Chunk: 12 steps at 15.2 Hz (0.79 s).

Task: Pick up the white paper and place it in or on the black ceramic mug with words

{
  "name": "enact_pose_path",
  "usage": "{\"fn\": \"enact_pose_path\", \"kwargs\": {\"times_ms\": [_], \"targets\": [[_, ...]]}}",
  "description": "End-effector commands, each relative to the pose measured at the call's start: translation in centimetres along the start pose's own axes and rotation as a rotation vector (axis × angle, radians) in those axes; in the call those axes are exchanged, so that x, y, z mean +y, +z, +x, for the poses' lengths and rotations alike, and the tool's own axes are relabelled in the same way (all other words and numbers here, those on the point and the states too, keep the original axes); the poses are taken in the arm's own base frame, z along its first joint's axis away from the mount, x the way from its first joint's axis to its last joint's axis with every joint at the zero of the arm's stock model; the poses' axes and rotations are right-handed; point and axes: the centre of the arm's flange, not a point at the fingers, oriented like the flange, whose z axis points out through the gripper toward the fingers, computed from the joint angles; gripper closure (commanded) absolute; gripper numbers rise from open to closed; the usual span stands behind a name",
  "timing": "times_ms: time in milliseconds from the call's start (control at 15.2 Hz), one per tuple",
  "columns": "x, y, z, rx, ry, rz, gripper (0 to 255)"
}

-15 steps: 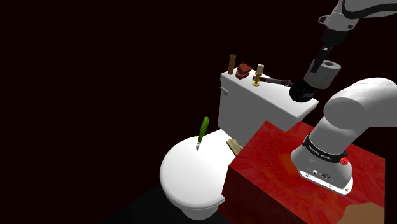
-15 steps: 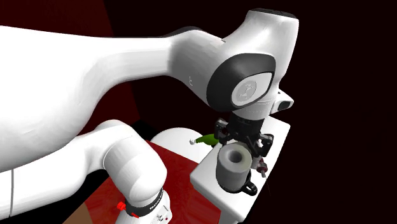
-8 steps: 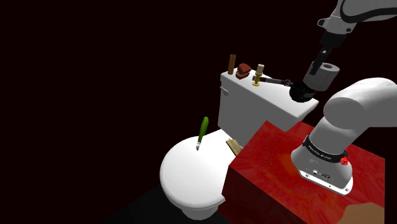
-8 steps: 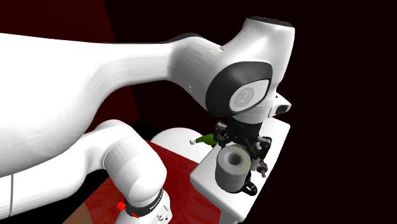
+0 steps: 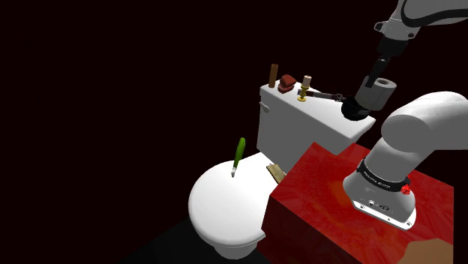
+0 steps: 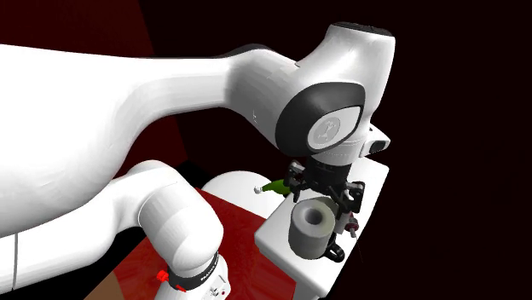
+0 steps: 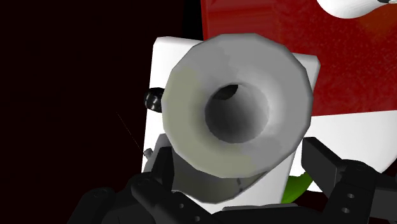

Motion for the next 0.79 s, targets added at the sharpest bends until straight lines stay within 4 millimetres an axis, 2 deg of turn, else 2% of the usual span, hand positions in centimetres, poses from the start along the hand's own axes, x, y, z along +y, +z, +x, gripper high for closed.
{"fn": "enact_pose_path", "kwargs": {"times_ms": [0,198,726], "targets": [[0.0,-1.3,0.0,0.000,0.000,0.000,0],[0.0,-5.0,0.0,0.000,0.000,0.000,0],[0.0,-5.0,0.0,0.000,0.000,0.000,0]]}}
